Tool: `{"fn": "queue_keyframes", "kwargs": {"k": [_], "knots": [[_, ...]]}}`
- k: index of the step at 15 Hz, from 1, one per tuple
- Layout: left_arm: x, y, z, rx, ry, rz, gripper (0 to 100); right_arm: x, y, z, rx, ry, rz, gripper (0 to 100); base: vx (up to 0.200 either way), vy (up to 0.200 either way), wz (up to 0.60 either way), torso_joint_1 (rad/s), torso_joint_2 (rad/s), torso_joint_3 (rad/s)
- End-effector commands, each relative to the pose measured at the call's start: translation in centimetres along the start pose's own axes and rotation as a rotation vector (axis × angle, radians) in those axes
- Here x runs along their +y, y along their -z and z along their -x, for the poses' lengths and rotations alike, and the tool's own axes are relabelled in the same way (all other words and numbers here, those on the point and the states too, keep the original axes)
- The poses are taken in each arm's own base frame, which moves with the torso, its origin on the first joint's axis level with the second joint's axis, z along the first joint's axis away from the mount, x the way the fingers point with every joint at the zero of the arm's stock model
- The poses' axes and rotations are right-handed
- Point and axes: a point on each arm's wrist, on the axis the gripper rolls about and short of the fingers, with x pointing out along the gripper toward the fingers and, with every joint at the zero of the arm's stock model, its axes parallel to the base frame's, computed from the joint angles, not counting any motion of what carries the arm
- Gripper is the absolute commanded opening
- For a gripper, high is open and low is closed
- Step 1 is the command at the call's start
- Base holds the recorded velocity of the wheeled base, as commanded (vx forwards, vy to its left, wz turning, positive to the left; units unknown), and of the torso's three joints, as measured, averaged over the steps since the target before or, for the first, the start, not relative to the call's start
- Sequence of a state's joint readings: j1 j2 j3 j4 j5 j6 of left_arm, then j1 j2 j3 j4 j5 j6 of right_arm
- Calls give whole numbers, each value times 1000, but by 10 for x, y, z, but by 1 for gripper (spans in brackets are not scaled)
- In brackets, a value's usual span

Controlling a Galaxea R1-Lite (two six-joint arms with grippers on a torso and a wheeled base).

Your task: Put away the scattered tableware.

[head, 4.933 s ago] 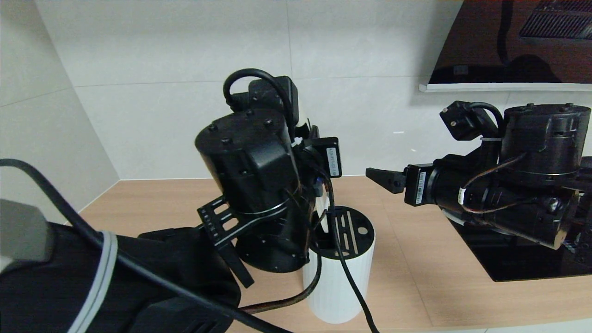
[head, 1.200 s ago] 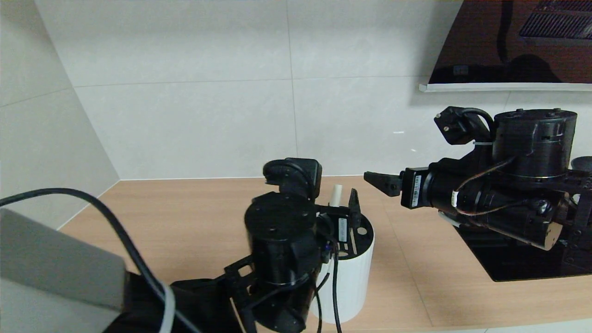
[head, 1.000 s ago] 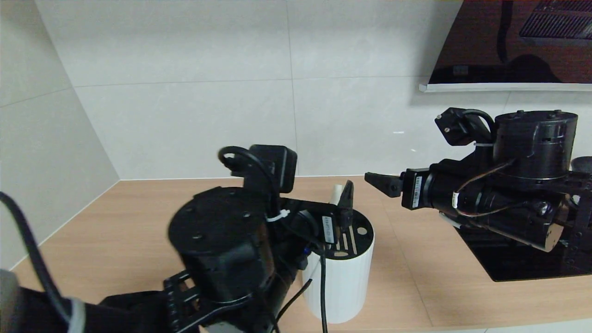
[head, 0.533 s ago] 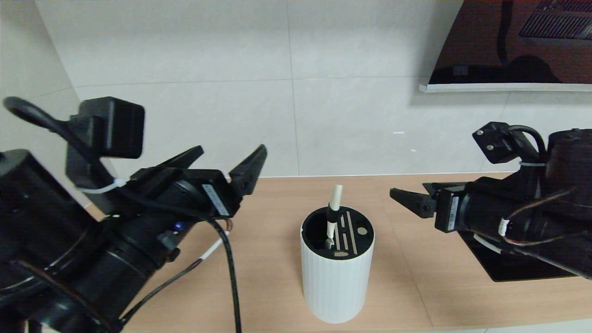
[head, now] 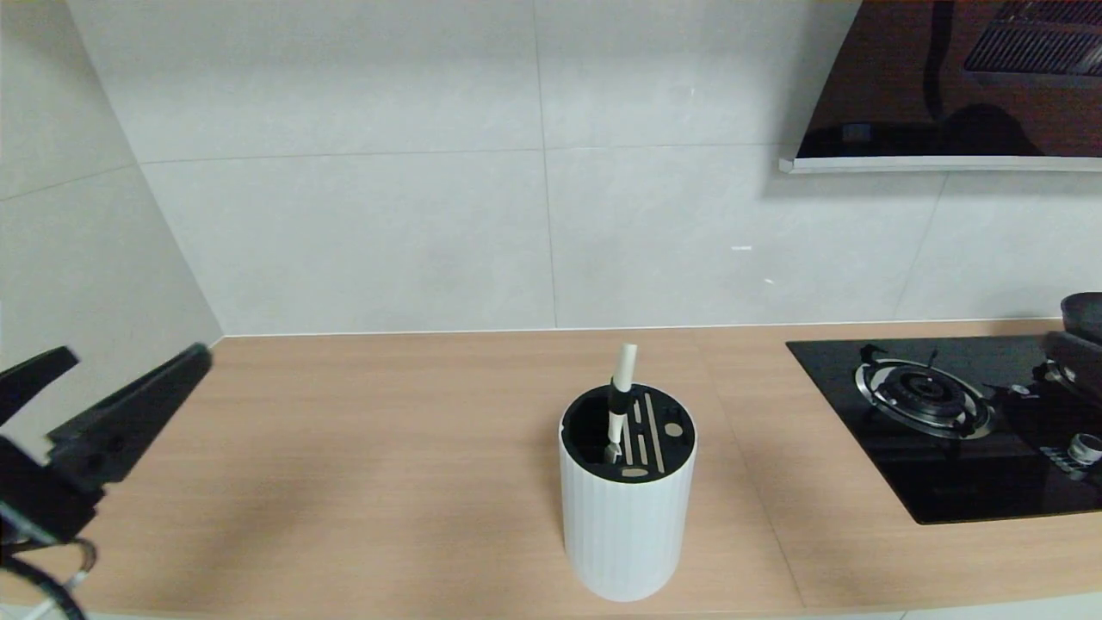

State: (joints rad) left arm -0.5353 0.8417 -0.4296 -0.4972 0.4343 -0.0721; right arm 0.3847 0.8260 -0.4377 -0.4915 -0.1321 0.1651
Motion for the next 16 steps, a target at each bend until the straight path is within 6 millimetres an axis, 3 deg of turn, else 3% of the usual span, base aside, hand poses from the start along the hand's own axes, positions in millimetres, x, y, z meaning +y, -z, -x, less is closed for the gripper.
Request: {"fn": "queue_keyframes", "kwargs": {"k": [1,4,5,8,13,15,16], "knots": [[29,-18,60,-141,-100,0,100,-11,-5,72,-203,76,80,100,0,0,0,0,0,0],[42,-10,112,-222,-246,-93,100,-11,6,113,-246,185,136,100,0,0,0,0,0,0],[43,-9,115,-228,-257,-98,100,-11,6,116,-248,189,138,100,0,0,0,0,0,0],[41,0,153,-316,-345,-116,100,-7,23,158,-230,245,234,100,0,0,0,0,0,0],[32,25,173,-348,-431,-182,100,2,45,168,-231,280,280,100,0,0,0,0,0,0],[34,41,166,-282,-423,-196,100,-4,61,158,-161,277,265,100,0,0,0,0,0,0],[35,52,158,-233,-402,-205,100,-11,81,149,-79,278,256,100,0,0,0,0,0,0]]}}
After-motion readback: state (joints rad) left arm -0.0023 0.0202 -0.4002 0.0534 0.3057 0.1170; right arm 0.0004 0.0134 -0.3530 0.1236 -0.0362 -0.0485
